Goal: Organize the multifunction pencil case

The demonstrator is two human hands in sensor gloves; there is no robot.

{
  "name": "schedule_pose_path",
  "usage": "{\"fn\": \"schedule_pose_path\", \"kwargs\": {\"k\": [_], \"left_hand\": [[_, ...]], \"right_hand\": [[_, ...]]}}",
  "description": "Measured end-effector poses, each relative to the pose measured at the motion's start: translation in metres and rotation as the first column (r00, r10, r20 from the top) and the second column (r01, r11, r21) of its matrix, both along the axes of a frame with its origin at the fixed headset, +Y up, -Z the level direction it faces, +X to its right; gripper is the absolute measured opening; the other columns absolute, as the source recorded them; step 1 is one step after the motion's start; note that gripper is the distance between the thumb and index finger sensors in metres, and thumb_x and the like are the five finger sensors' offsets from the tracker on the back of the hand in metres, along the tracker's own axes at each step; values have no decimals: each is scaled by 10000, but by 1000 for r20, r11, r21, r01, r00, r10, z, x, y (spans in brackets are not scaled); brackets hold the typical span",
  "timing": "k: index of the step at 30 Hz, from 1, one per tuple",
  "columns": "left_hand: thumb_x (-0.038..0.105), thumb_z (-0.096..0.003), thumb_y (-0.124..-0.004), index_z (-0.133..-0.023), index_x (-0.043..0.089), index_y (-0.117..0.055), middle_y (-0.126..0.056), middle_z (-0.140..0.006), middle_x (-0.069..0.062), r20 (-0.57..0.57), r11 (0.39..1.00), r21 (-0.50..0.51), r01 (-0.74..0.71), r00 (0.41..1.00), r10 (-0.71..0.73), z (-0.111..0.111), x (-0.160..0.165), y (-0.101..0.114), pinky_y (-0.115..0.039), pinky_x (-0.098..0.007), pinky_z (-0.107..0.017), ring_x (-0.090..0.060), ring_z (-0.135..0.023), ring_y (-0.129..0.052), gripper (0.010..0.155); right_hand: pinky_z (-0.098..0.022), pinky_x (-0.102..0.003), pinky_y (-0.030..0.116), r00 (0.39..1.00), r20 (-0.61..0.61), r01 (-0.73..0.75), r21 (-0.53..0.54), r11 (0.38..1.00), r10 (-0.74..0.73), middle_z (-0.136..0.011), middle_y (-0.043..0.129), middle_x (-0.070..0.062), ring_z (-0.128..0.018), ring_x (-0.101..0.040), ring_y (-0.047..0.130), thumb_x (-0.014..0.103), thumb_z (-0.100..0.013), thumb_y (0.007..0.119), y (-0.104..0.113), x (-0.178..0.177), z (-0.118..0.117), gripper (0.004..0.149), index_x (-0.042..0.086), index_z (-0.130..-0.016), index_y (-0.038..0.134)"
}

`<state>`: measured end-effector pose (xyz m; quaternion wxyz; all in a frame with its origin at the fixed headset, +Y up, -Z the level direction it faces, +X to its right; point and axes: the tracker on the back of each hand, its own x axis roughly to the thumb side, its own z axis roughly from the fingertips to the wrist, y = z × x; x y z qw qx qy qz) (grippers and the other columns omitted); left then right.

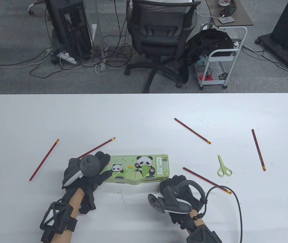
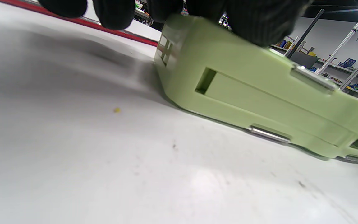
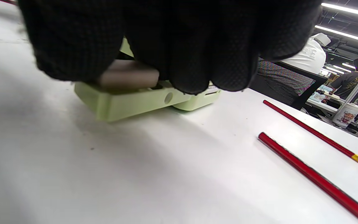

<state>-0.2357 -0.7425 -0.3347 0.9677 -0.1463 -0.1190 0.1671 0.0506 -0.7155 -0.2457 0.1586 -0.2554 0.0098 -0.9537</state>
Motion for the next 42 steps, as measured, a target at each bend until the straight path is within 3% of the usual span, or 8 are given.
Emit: {"fn": "schedule_pose_path", "kwargs": {"k": [9, 20, 26, 29, 32, 36, 42], "left_hand": [[478, -511, -705, -1143, 269, -437, -390, -1261, -120, 1, 1000, 1, 2, 1000, -2, 0, 0, 0, -511, -747, -708, -520, -1110, -535, 718], [479, -511, -702, -1145, 270, -433, -387, -1263, -118, 1, 1000, 0, 5, 1000, -5, 0, 1, 0, -510, -748, -710, -520, -1110, -534, 720], [478, -510, -704, -1144, 270, -435, -388, -1263, -118, 1, 1000, -3, 5, 1000, -5, 0, 1, 0, -510, -748, -710, -522, -1110, -533, 719], [479, -510, -704, -1145, 271, -435, -387, -1263, -116, 1, 1000, -4, 4, 1000, -4, 0, 0, 0, -509, -748, -711, -518, -1113, -531, 720], [478, -511, -704, -1145, 271, -434, -385, -1264, -117, 1, 1000, -5, 3, 1000, -3, 0, 0, 0, -509, -748, -711, -520, -1112, -532, 719], [477, -510, -706, -1143, 272, -437, -387, -1262, -117, 1, 1000, -5, 3, 1000, -3, 0, 0, 0, -510, -747, -710, -519, -1112, -533, 718], [477, -508, -708, -1143, 270, -439, -389, -1262, -116, 1, 1000, -6, 1, 1000, -1, 0, 0, 1, -511, -748, -709, -518, -1111, -536, 720]], "right_hand": [[-601, -567, 788, 1000, -1, -13, 43, 999, 13, -832, 919, -147, -744, -406, 937, 456, -383, 814, -4, -5, 2, 559, 139, -841, 863], [-618, -573, 770, 1000, 14, -1, -20, 1000, 2, -872, 877, -161, -774, -415, 907, 490, -357, 818, -5, 0, -2, 659, 125, -906, 803], [-635, -579, 753, 991, 65, 120, -53, 991, -117, -911, 849, -163, -812, -423, 884, 458, -396, 794, 10, 24, -10, 640, 118, -938, 775], [-678, -628, 676, 988, 87, 131, -79, 988, -124, -1005, 739, -210, -897, -474, 790, 439, -396, 812, 12, 41, -15, 727, 108, -1025, 660], [-707, -665, 569, 986, 104, 142, -139, 980, -128, -1095, 536, -274, -969, -538, 646, 465, -380, 810, 4, 57, -24, 897, 107, -1107, 426], [-713, -680, 486, 985, 117, 148, -201, 968, -126, -1115, 340, -328, -998, -583, 517, 523, -346, 784, -10, 63, -33, 1029, 103, -1113, 241], [-713, -686, 458, 983, 115, 164, -203, 965, -143, -1103, 258, -357, -1001, -599, 475, 577, -316, 730, -20, 52, -44, 1112, 66, -1091, 119]]}}
